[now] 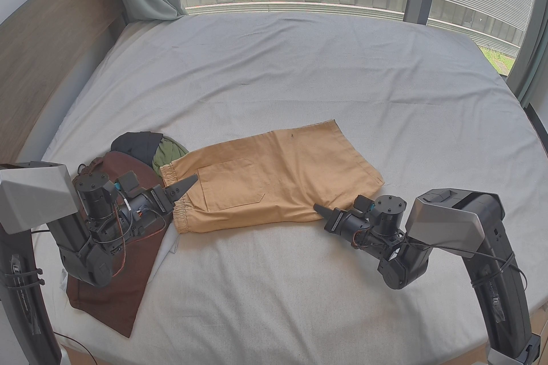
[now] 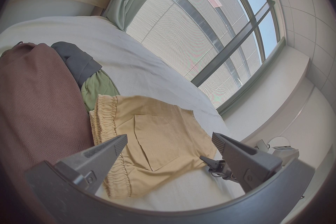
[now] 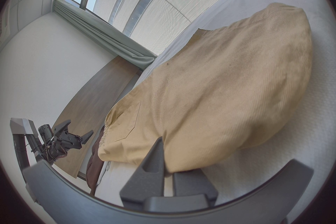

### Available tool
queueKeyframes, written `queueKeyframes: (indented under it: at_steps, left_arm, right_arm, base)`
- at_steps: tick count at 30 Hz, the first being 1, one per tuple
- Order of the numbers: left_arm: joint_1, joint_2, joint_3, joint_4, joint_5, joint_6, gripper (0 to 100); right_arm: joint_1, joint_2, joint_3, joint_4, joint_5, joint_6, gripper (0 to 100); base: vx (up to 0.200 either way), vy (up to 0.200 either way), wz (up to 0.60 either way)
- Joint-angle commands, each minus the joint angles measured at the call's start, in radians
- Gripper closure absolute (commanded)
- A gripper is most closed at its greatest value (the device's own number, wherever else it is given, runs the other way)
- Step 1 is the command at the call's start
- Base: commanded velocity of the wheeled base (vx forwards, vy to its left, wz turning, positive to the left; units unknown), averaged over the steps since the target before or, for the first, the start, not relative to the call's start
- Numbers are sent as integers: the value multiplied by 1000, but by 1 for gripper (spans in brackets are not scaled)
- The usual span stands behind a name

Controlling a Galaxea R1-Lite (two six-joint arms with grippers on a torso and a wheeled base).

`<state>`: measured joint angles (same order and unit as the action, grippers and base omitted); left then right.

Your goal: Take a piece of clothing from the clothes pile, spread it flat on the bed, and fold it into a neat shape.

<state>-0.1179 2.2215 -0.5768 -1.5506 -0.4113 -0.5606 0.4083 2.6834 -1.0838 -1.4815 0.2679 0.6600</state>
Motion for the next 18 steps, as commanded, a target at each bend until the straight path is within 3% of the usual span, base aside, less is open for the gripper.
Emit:
queueKeyframes:
  at_steps: [1,10,15,18]
  left_arm:
    - [1,1,9,0,-1,5,0]
    - [1,1,9,0,-1,34,0]
    - [-2,-2,17,0,-1,38,0]
    - [-2,-2,17,0,-1,39,0]
  right_arm:
    - [-2,-65,97,-42,1,-3,100]
    - [7,-135,269,-62,-19,-3,100]
    - [7,-189,409,-65,-26,-46,100]
    - [14,-228,479,-63,-64,-56,100]
  base:
    - [0,0,0]
    - [0,0,0]
    - [0,0,0]
    - [0,0,0]
